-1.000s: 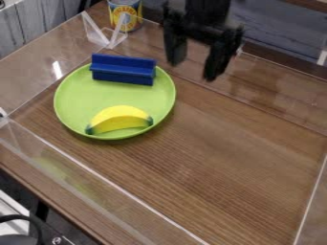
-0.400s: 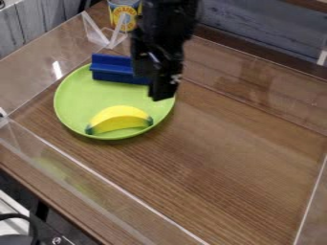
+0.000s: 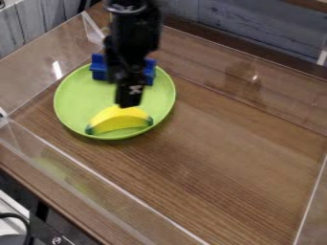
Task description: Remove the banana from inside the green plate and put it on the table
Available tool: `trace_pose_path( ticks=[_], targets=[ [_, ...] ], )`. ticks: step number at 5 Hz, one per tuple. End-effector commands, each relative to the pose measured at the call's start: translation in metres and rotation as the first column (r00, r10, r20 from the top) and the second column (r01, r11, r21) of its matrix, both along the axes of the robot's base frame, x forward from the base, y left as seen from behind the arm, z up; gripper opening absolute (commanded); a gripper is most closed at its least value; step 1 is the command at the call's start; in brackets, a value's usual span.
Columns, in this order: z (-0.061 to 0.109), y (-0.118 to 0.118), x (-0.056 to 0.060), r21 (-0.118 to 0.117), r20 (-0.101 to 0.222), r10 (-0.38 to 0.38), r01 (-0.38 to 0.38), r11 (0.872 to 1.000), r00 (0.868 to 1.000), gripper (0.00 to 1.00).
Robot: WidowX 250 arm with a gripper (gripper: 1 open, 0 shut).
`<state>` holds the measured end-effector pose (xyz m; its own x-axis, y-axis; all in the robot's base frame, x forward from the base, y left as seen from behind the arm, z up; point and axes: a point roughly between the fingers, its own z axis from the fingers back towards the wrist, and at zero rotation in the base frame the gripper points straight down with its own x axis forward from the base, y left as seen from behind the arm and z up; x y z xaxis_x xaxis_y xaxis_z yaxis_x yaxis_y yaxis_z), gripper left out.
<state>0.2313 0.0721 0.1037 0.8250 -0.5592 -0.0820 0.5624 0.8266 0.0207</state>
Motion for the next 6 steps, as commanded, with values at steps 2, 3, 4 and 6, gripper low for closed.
trace_pose_path(
  ticks=[2, 3, 4, 6],
  targets=[
    [-0.011, 0.013, 0.003, -0.001, 0.069, -0.060, 0.060, 0.998, 0.996, 1.00],
    [-0.020, 0.006, 0.003, -0.010, 0.070, -0.081, 0.082, 0.997, 0.994, 1.00],
    [-0.020, 0.004, 0.012, -0.015, 0.076, -0.109, 0.110, 0.994, 0.991, 1.00],
    [-0.027, -0.001, 0.020, -0.030, 0.084, -0.143, 0.146, 0.989, 0.986, 1.00]
  ],
)
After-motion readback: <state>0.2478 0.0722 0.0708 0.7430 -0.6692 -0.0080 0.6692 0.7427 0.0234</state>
